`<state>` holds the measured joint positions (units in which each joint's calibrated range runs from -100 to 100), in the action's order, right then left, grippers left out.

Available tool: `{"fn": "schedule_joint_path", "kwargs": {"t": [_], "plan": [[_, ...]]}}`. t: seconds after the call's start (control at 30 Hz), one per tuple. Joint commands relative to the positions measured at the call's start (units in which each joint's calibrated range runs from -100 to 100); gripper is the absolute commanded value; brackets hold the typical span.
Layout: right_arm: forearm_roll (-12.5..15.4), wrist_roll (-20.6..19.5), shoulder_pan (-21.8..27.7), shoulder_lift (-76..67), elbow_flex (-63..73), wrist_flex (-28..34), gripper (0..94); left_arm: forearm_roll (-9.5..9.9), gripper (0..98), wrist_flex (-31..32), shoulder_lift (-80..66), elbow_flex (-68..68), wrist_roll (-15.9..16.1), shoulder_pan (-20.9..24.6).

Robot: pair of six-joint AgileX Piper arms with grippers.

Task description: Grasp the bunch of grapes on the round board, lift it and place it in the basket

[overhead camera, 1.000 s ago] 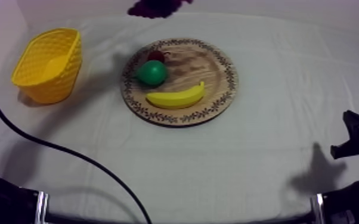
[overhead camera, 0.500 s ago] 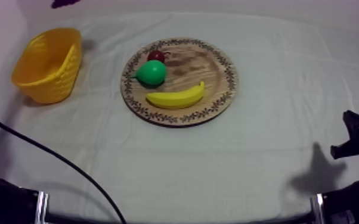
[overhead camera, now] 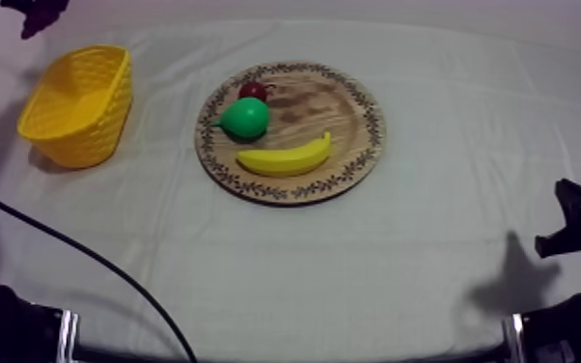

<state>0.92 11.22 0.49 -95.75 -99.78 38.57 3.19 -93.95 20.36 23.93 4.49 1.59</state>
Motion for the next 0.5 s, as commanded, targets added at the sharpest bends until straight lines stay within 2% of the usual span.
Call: {"fn": "schedule_joint_path", "kwargs": {"t": [0.0,0.17,0.47], "plan": [[0.0,0.0,0.0,0.0,0.0,0.0,0.3,-0.5,42.8,0.0,0.4,-1.1,-0.2,0.0],[0.0,0.0,0.0,0.0,0.0,0.0,0.3,-1.88,44.4,1.2,1.6,-6.4,-1.1,-0.1],[0.0,0.0,0.0,0.0,0.0,0.0,0.3,-4.81,44.1,7.9,3.9,-19.5,-1.7,0.5]]}}
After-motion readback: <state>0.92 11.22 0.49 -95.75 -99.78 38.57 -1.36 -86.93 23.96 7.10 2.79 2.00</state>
